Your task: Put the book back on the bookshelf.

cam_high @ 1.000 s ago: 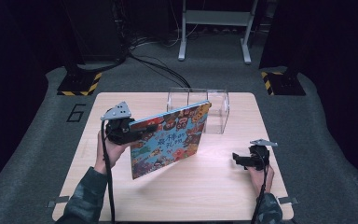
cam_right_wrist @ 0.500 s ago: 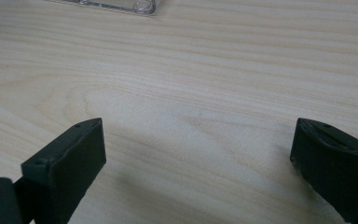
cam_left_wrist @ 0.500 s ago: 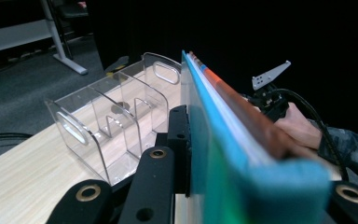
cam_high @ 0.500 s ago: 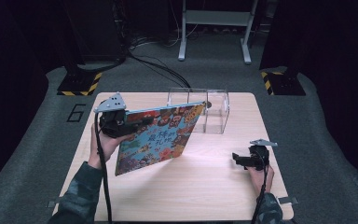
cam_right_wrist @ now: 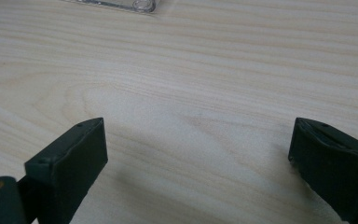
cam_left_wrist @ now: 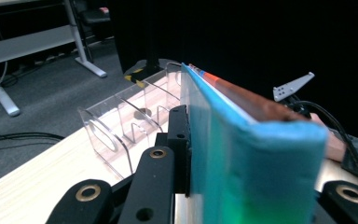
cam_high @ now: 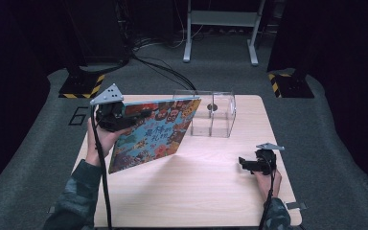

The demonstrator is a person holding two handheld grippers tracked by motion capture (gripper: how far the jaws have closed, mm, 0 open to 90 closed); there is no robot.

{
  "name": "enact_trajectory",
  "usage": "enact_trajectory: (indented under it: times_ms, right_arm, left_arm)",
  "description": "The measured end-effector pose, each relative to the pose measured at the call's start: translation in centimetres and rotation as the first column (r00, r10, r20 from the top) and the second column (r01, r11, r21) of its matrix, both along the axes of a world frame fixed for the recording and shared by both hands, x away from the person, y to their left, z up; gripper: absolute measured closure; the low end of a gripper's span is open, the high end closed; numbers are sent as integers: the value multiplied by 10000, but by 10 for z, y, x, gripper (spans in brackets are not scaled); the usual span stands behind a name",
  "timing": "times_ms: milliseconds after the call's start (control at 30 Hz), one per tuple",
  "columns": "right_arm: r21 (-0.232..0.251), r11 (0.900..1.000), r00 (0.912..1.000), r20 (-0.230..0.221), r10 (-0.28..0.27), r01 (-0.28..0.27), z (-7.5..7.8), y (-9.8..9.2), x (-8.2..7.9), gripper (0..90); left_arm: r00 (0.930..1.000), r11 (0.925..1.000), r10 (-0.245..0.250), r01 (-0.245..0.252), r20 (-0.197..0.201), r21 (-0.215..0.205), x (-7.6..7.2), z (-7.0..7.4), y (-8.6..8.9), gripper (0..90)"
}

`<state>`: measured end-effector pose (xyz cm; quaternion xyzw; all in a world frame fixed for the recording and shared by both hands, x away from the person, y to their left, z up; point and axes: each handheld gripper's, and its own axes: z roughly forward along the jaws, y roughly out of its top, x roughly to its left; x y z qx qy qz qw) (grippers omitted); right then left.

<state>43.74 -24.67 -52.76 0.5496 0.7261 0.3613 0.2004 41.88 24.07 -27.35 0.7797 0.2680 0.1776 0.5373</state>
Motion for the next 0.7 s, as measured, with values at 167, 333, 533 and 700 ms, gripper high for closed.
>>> enact_trajectory:
  times_ms: [167, 333, 533, 700]
  right_arm:
    - [-40, 10000, 10000, -4, 8, -8, 0, 0, 0, 40]
    - [-53, 10000, 10000, 8, -5, 5, 0, 0, 0, 42]
    - [-73, 10000, 10000, -2, -34, 34, 0, 0, 0, 47]
    - [-85, 10000, 10000, 8, -8, 8, 0, 0, 0, 50]
  left_arm:
    - [9998, 9998, 190, -189, 67, -96, 4, 2, 0, 807]
    - [9986, 9983, 503, -498, 141, -294, 10, 4, 0, 806]
    - [9933, 9894, 1124, -1092, 283, -952, 17, 9, 5, 806]
    - [9879, 9839, 1465, -1402, 515, -1105, 21, 12, 3, 806]
